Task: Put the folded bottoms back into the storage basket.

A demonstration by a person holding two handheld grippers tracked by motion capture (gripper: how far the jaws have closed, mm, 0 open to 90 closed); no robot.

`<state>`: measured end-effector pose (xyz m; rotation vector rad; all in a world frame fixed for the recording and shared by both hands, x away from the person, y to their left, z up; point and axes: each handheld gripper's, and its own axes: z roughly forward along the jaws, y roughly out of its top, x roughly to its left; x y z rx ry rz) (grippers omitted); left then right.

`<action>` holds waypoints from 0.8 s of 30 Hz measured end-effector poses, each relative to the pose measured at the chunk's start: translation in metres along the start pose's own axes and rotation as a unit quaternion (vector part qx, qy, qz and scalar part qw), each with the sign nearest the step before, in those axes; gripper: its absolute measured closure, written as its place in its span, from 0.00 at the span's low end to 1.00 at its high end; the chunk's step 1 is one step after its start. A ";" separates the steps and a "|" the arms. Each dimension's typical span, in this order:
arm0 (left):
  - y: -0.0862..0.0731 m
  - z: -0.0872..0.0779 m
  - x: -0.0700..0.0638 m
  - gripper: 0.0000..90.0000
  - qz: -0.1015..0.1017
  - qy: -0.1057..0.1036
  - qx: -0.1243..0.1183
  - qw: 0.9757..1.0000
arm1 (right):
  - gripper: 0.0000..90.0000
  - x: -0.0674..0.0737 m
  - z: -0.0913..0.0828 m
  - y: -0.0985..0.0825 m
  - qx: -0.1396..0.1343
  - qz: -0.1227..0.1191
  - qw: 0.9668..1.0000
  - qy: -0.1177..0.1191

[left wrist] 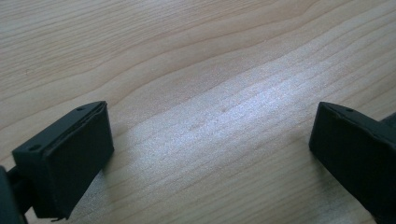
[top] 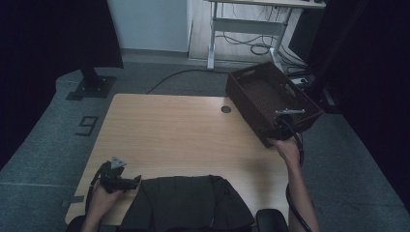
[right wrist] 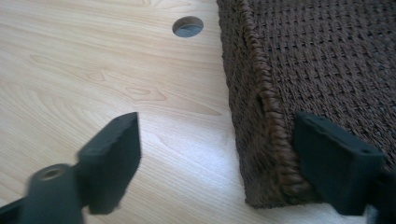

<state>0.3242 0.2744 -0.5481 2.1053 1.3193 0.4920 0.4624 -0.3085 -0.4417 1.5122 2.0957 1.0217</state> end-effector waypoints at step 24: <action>0.000 0.000 -0.002 0.00 0.002 0.000 0.000 1.000 | 0.84 0.016 0.006 0.004 0.015 0.010 1.000 -0.016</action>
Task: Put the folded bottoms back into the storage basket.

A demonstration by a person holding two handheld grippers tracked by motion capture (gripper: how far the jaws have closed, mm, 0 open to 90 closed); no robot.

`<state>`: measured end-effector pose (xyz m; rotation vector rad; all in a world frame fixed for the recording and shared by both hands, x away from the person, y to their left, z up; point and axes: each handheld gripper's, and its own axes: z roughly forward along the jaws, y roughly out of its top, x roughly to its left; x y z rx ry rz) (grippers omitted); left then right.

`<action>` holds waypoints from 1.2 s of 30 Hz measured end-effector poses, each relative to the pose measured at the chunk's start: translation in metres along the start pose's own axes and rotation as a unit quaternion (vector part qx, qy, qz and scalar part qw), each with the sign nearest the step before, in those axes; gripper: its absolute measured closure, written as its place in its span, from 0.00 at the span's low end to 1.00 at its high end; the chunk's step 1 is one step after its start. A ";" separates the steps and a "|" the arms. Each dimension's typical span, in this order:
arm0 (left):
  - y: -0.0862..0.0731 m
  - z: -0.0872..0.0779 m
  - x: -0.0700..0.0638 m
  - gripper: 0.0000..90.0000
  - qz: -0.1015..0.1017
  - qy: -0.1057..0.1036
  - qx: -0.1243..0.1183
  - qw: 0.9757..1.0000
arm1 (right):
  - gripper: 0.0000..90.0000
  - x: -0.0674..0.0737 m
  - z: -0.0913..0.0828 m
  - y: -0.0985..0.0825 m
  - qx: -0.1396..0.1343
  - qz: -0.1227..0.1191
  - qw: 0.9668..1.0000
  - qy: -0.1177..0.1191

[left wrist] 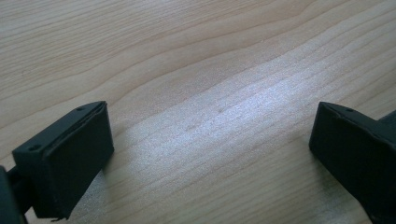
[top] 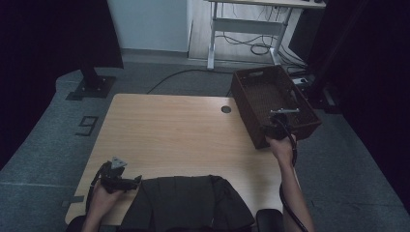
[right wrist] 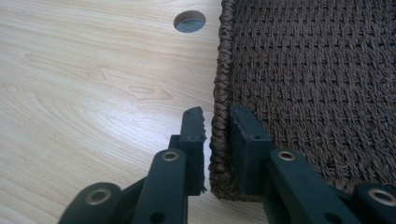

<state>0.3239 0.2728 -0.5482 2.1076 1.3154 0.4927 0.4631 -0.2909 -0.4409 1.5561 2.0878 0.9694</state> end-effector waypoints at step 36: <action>0.000 0.000 -0.001 0.00 0.000 -0.001 0.000 1.000 | 0.86 0.062 -0.003 -0.020 0.004 -0.047 0.998 0.043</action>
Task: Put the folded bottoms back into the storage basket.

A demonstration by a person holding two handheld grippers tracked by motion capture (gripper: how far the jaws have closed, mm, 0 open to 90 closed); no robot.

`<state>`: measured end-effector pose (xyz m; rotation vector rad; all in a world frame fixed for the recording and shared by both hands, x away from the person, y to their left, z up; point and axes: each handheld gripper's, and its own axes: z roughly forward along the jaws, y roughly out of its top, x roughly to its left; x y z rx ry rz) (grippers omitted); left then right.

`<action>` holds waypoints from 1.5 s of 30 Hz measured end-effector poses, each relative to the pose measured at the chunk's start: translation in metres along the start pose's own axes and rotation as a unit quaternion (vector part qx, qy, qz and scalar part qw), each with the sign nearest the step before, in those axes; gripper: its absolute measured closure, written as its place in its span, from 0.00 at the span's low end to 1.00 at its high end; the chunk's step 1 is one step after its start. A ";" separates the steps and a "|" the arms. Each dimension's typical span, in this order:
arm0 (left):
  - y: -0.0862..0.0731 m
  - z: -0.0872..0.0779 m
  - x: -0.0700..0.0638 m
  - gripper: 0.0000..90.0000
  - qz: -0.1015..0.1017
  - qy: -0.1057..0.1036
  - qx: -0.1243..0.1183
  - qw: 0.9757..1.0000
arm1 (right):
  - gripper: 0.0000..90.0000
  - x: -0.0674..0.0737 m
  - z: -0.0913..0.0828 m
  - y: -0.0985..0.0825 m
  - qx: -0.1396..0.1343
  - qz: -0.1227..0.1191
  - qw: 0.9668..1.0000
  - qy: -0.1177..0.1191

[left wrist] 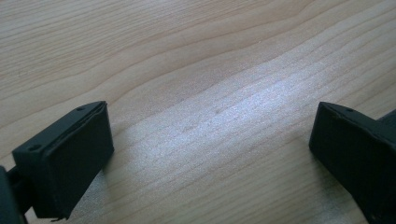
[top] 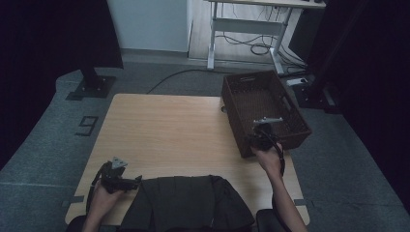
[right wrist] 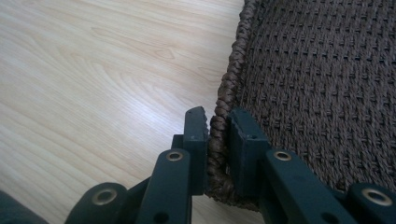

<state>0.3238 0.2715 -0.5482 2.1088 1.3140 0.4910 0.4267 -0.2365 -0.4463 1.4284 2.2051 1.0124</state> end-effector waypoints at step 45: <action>0.000 0.000 0.000 0.00 0.000 0.000 0.000 1.000 | 0.84 0.079 0.027 0.013 0.008 -0.072 0.994 0.086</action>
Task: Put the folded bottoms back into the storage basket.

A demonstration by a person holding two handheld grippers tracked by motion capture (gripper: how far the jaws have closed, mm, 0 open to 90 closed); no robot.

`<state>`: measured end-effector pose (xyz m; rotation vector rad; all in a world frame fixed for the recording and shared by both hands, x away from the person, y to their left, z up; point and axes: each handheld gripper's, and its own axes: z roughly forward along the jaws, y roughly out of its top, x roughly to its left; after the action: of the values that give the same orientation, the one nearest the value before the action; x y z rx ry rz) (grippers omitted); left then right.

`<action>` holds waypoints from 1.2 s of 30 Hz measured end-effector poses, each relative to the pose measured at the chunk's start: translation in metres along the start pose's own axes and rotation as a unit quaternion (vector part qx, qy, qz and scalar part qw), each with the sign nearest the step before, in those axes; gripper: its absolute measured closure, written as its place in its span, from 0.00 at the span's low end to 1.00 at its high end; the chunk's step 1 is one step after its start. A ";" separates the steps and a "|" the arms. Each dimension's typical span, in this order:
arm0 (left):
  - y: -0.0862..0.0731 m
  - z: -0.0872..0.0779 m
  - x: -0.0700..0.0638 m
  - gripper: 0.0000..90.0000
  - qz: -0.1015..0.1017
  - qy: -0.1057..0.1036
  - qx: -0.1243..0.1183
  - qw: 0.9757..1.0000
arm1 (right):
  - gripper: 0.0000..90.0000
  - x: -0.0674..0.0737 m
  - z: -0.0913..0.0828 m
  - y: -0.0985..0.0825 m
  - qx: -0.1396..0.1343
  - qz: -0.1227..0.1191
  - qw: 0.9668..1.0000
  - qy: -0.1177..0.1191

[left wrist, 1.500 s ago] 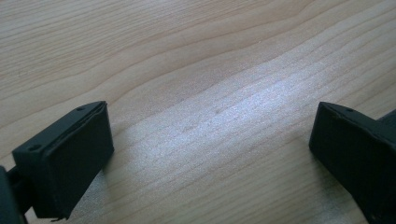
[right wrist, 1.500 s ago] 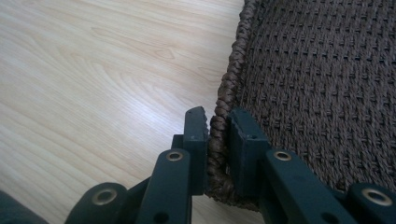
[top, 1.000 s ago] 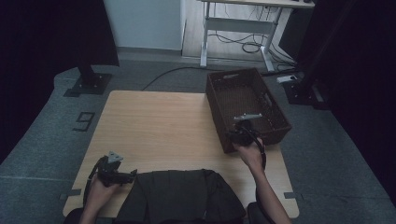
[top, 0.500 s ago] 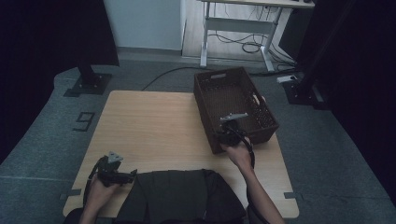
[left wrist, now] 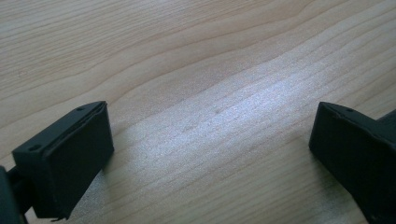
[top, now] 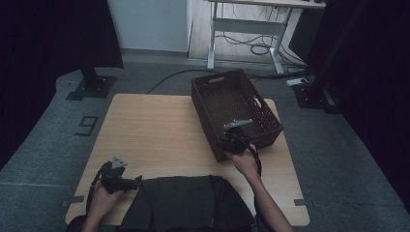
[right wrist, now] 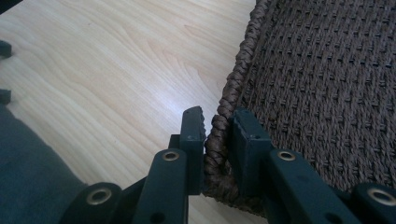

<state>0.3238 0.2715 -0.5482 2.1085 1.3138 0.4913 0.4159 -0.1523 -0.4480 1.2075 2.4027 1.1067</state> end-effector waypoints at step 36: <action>0.000 0.000 -0.001 0.00 0.001 -0.001 0.000 1.000 | 0.19 -0.060 -0.077 -0.025 -0.034 0.071 0.990 -0.117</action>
<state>0.3227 0.2705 -0.5481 2.1104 1.3115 0.4895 0.4009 -0.2480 -0.4200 1.4192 2.1167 1.0127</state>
